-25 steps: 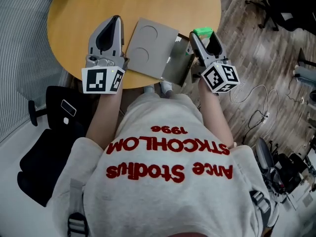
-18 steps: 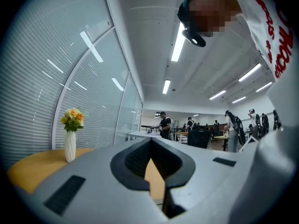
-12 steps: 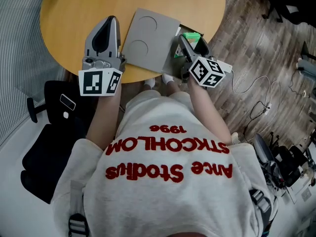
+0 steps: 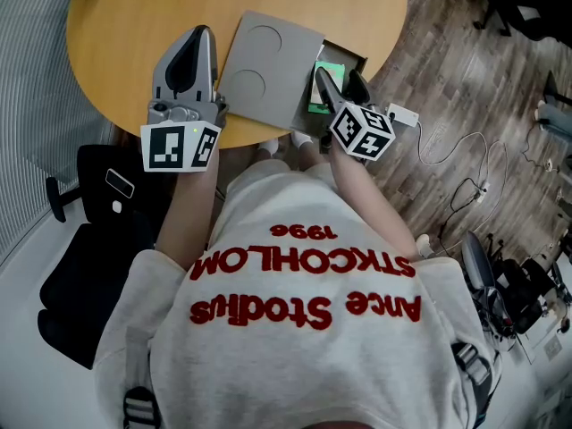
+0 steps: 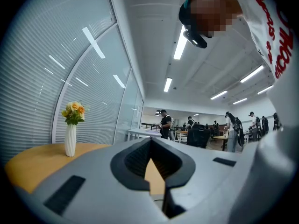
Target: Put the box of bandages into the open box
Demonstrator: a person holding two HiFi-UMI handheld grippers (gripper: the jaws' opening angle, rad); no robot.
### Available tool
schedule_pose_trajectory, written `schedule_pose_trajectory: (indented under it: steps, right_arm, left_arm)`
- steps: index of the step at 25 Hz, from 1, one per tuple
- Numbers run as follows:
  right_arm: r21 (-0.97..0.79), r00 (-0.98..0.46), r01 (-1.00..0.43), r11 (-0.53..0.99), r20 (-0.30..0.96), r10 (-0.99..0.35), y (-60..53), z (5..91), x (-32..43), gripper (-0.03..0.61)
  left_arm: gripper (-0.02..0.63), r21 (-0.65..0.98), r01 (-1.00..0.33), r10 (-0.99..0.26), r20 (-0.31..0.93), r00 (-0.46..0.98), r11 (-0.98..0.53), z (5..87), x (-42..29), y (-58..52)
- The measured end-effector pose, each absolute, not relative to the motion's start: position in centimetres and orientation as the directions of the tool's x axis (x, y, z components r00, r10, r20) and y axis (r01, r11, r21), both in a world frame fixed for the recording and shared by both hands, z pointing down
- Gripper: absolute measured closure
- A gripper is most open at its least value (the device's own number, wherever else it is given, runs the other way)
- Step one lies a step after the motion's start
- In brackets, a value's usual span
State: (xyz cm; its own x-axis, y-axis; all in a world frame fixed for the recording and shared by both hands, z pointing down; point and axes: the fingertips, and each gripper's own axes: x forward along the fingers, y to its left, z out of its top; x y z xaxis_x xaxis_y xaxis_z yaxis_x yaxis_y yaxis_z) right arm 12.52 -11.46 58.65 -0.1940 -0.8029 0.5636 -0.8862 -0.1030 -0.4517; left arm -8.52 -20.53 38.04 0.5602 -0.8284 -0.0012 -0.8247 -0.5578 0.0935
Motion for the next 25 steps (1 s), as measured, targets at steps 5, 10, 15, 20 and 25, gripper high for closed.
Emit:
schedule_pose_trajectory:
  steps: [5,10,15,20,25]
  right_arm:
    - [-0.47,-0.204,-0.879,-0.082,0.525,-0.826,-12.0,57.7,13.1,0.219]
    - [-0.442,-0.186,-0.896,-0.05,0.474,-0.86,-12.9,55.9,14.2,0.373]
    - [-0.396,-0.17,-0.918,-0.003,0.401,-0.9,-14.9,52.8,15.9,0.531]
    - [-0.266,-0.213,-0.954,0.138,0.279,-0.936,-16.8,47.0,16.1,0.56]
    - [-0.147,-0.255,-0.961,0.233,0.151,-0.955,-18.1,40.3,15.5,0.561]
  left_arm:
    - [0.607,0.091,-0.829,-0.833,-0.005,0.553,-0.551,37.9,-8.5,-20.4]
    - [0.607,0.081,-0.839,-0.842,-0.016,0.539,-0.538,37.2,-8.5,-20.6]
    - [0.607,0.063,-0.85,-0.852,-0.037,0.522,-0.524,35.9,-8.1,-21.3]
    - [0.607,0.044,-0.862,-0.862,-0.066,0.503,-0.506,34.3,-8.1,-21.3]
    - [0.607,0.025,-0.875,-0.873,-0.097,0.479,-0.483,32.7,-8.6,-21.0]
